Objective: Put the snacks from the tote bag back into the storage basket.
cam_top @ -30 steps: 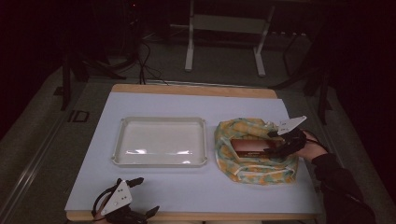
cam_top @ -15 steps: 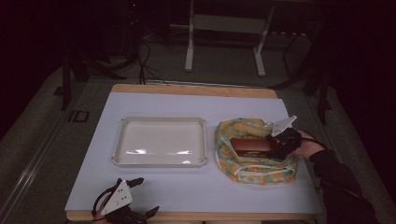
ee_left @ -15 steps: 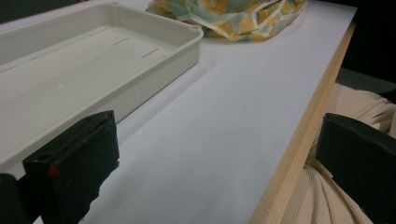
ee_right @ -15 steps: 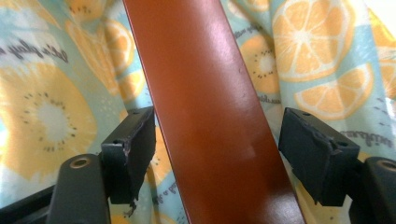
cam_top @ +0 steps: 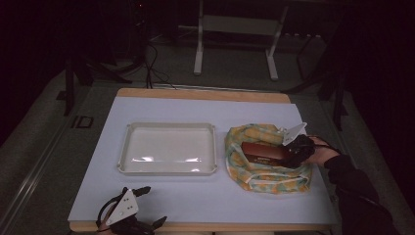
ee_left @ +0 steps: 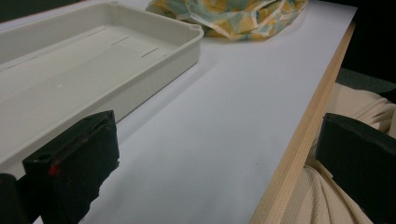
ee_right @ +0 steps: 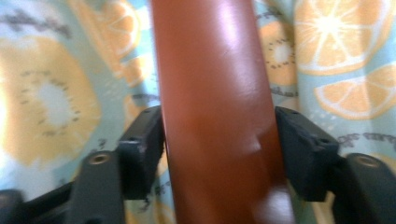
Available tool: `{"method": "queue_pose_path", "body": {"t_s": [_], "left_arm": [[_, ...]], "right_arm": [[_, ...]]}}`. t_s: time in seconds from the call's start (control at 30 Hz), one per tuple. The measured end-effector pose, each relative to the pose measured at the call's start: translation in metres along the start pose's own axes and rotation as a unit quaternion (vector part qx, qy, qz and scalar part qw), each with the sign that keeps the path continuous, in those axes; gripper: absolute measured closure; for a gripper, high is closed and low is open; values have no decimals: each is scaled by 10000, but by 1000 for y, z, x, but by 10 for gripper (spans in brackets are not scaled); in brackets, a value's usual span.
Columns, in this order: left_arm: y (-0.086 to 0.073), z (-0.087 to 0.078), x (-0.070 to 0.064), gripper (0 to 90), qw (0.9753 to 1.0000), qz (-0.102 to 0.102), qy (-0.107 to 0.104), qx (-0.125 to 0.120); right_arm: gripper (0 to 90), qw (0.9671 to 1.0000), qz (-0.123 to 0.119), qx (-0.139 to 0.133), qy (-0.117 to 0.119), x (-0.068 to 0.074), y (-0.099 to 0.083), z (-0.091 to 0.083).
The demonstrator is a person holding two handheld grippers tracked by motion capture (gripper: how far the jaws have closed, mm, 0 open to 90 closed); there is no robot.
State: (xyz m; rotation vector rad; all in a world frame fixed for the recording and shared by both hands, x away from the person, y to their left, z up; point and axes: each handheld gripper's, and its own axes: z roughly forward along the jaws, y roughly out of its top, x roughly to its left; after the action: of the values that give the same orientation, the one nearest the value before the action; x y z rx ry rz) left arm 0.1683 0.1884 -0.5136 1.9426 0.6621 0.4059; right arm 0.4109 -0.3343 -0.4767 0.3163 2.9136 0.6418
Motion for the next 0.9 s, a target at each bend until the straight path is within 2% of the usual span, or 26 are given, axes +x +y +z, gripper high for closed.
{"method": "queue_pose_path", "body": {"t_s": [0.17, 0.4, 0.67, 0.9], "left_arm": [[0, 0, 0, 0, 10000, 17, -3, 5], [0, 0, -1, 0, 10000, 26, -31, 6], [1, 0, -1, 0, 10000, 46, -36, -2], [1, 0, -2, 0, 10000, 61, -57, -34]], "right_arm": [[417, 9998, -162, 29, 66, 4, 1, -2], [427, 9998, -184, 65, 105, 5, 3, -5], [429, 10000, -61, -69, 14, 4, 2, -22], [429, 9999, 50, -117, -28, 3, 0, -31]]}}
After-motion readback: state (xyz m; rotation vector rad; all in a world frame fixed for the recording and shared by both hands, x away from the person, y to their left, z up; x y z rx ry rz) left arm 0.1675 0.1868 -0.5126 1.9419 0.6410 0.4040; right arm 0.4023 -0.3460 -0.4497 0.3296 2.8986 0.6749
